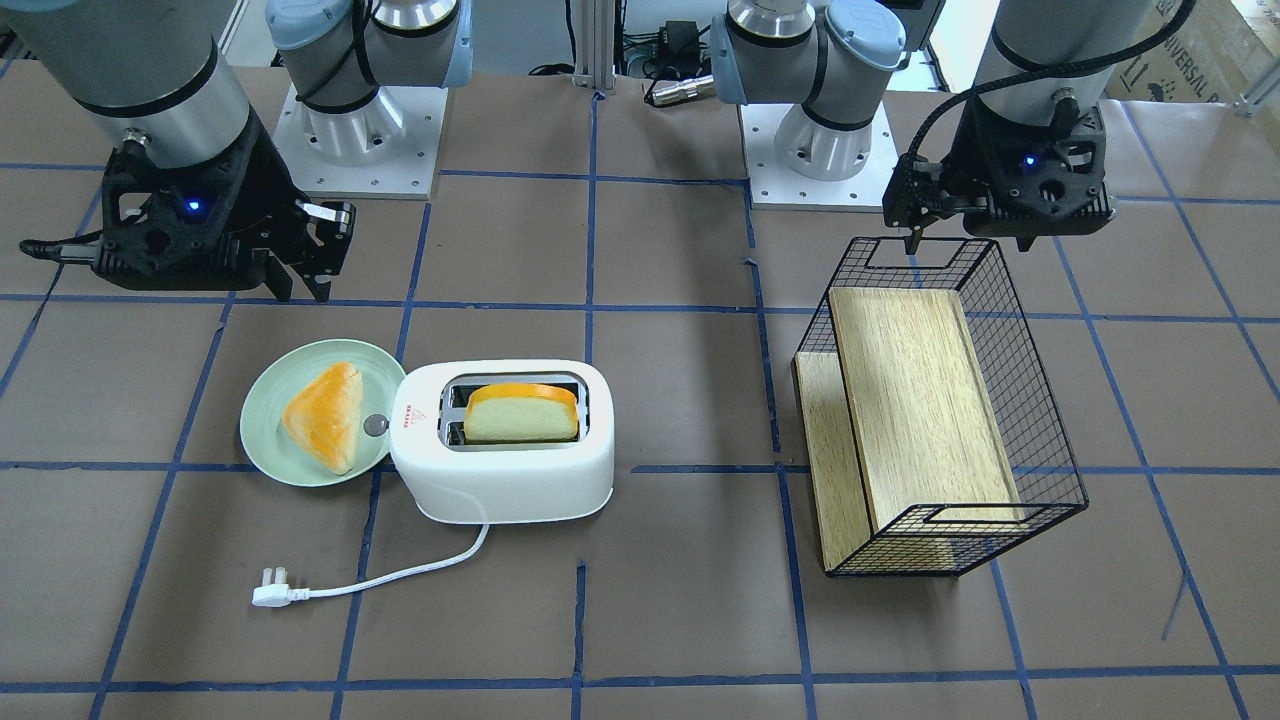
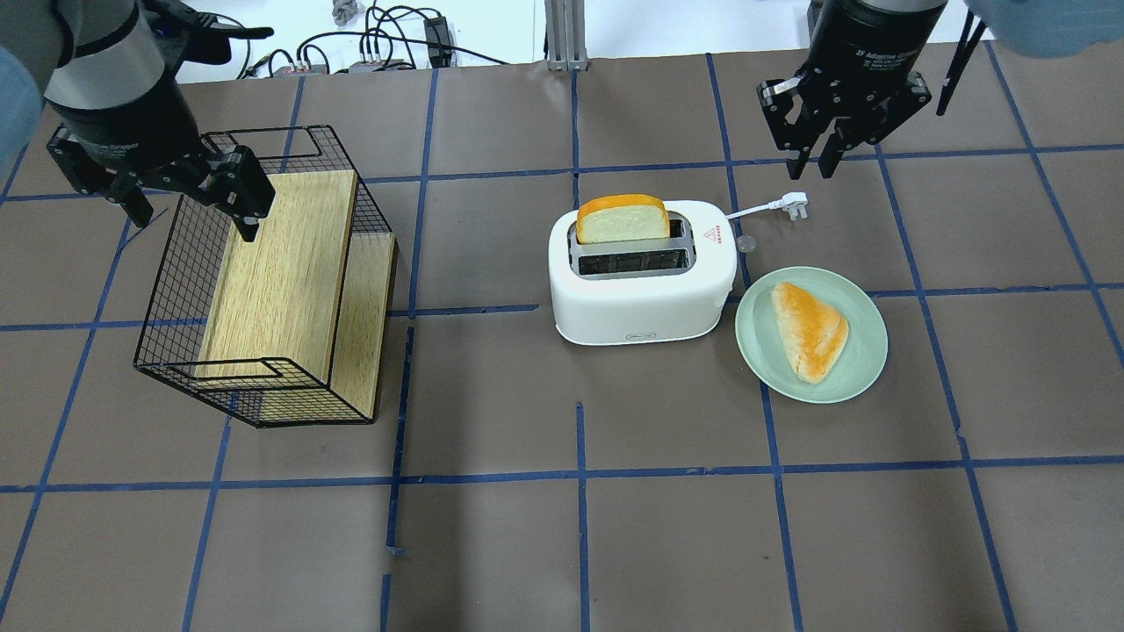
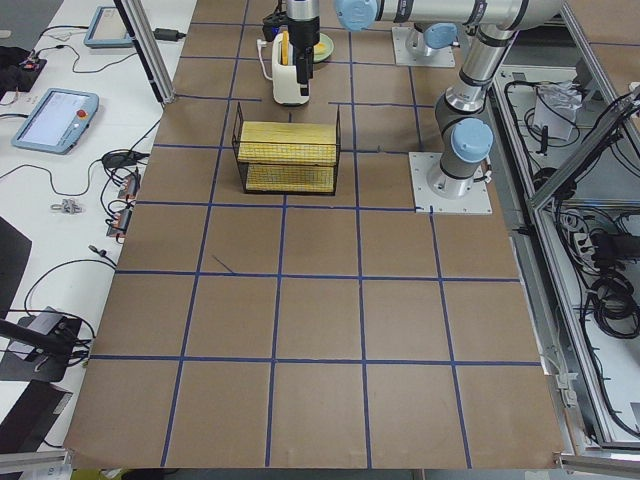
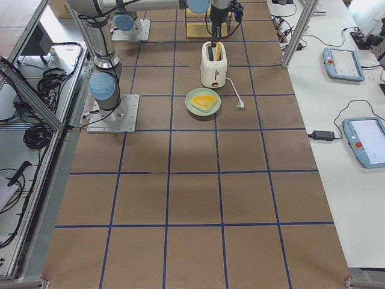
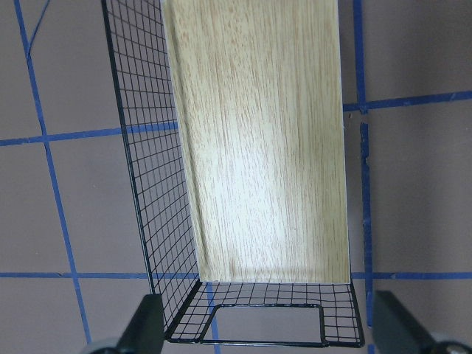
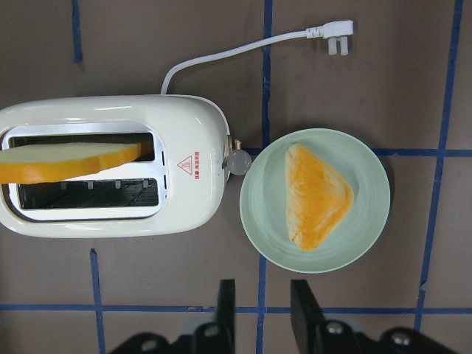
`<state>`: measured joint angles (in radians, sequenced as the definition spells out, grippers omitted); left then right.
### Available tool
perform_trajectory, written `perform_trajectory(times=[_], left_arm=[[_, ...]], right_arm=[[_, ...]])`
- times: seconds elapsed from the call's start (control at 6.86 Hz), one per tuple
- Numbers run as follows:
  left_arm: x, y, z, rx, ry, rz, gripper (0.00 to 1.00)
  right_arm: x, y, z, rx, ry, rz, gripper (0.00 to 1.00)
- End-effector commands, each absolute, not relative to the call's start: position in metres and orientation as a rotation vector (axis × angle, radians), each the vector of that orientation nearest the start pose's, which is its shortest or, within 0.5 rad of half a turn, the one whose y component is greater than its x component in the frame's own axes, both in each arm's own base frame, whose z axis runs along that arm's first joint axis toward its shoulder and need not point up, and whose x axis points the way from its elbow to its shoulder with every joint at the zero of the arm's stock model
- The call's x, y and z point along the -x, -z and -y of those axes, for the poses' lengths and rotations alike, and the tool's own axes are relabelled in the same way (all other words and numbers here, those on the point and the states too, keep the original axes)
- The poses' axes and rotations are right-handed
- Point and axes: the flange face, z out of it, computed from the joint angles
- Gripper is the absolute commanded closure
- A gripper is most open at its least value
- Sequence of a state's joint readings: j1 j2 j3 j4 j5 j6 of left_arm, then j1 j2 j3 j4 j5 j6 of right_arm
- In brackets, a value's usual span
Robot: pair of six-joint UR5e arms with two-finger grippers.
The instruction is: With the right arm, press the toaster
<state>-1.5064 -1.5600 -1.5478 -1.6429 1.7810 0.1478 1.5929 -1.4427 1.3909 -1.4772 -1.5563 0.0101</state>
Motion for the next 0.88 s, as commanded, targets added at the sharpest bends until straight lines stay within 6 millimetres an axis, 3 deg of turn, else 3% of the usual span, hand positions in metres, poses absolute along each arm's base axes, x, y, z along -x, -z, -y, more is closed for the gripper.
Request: perform_trajectory(times=[0.0, 0.29, 0.73], left_arm=[[0.0812, -0.4995, 0.4895, -0.127, -0.089, -2.933, 0.00], [0.0812, -0.4995, 0.4895, -0.130, -0.089, -2.933, 0.00], [0.0812, -0.4995, 0.4895, -0.130, -0.089, -2.933, 0.00]], right_arm=[[-0.1473, -0.5002, 0.5407, 0.007, -0.044, -3.127, 0.46], [-0.1472, -0.5014, 0.5413, 0.007, -0.034, -3.128, 0.38], [-0.1461, -0.4995, 0.5419, 0.019, -0.027, -3.139, 0.33]])
